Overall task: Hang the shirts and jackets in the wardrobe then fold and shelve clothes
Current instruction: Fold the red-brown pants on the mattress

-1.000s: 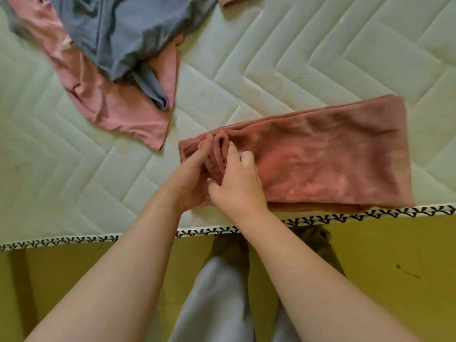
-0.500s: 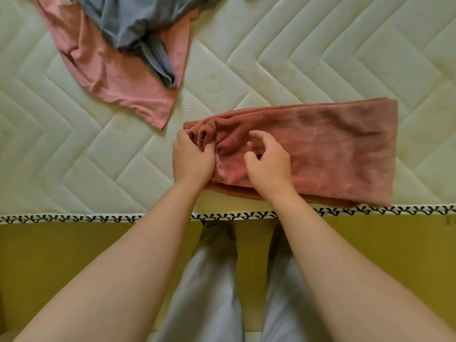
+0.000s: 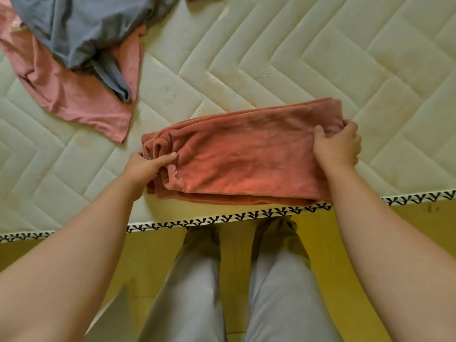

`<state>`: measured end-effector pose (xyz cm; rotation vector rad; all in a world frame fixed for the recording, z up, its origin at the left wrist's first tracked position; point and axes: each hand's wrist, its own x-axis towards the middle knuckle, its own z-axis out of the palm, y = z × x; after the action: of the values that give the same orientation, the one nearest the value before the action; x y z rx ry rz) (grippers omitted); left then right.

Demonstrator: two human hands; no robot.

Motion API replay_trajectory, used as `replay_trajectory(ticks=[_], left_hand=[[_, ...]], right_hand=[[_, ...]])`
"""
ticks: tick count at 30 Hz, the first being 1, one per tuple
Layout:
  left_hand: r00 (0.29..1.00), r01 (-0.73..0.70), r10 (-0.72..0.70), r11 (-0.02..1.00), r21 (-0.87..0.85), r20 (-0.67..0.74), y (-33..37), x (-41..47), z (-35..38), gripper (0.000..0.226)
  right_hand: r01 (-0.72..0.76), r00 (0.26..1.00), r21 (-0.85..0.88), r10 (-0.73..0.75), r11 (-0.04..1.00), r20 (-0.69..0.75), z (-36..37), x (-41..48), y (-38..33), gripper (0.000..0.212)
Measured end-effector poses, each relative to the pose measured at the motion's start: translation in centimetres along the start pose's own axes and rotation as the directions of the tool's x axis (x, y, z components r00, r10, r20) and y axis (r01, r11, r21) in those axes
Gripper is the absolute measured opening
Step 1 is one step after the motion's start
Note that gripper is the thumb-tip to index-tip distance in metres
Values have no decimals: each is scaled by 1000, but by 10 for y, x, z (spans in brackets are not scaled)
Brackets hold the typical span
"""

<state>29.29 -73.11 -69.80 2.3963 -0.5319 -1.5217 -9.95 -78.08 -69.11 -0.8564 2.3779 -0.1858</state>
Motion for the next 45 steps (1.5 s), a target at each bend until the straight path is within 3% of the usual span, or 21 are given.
replay_trajectory(ticks=[6, 11, 15, 19, 22, 26, 29, 32, 35, 39, 42, 45], left_hand=[[981, 122, -123, 992, 16, 150, 11, -3, 1, 78], [987, 122, -115, 991, -54, 114, 18, -10, -5, 91], [991, 24, -11, 995, -94, 131, 56, -51, -22, 68], [950, -266, 266, 964, -23, 160, 141, -121, -70, 45], [862, -506, 500, 847, 161, 77, 208, -188, -119, 53], [709, -659, 704, 639, 397, 42, 268, -284, -153, 58], [617, -667, 783, 471, 577, 74, 280, -328, -135, 56], [587, -523, 809, 355, 775, 25, 265, -331, -95, 63], [608, -450, 793, 327, 831, 18, 229, -303, -36, 57], [739, -402, 666, 315, 860, 102, 169, -251, 59, 49], [833, -339, 546, 373, 864, 90, 131, -221, 119, 46], [862, -326, 499, 418, 848, 86, 113, -210, 170, 38]], right_hand=[[-2, 998, 29, 0, 1000, 60, 3, 14, 11, 70], [5, 1000, -30, -4, 1000, 19, 6, 12, 13, 71], [25, 1000, -100, -25, 995, 1, 1, -18, -3, 75], [61, 997, -53, -58, 997, 51, -12, -74, -39, 70], [69, 980, 103, -87, 992, 179, -21, -122, -74, 65], [53, 889, 407, -229, 912, 396, -38, -174, -120, 60], [-19, 839, 537, -279, 843, 468, -59, -191, -145, 45], [-140, 805, 615, -272, 776, 527, -81, -191, -150, 32], [-196, 793, 609, -241, 768, 559, -93, -178, -132, 23], [-283, 809, 581, -135, 763, 572, -92, -152, -82, 15], [-320, 853, 580, -38, 749, 520, -88, -127, -35, 13], [-351, 879, 564, 55, 747, 474, -86, -101, 12, 21]])
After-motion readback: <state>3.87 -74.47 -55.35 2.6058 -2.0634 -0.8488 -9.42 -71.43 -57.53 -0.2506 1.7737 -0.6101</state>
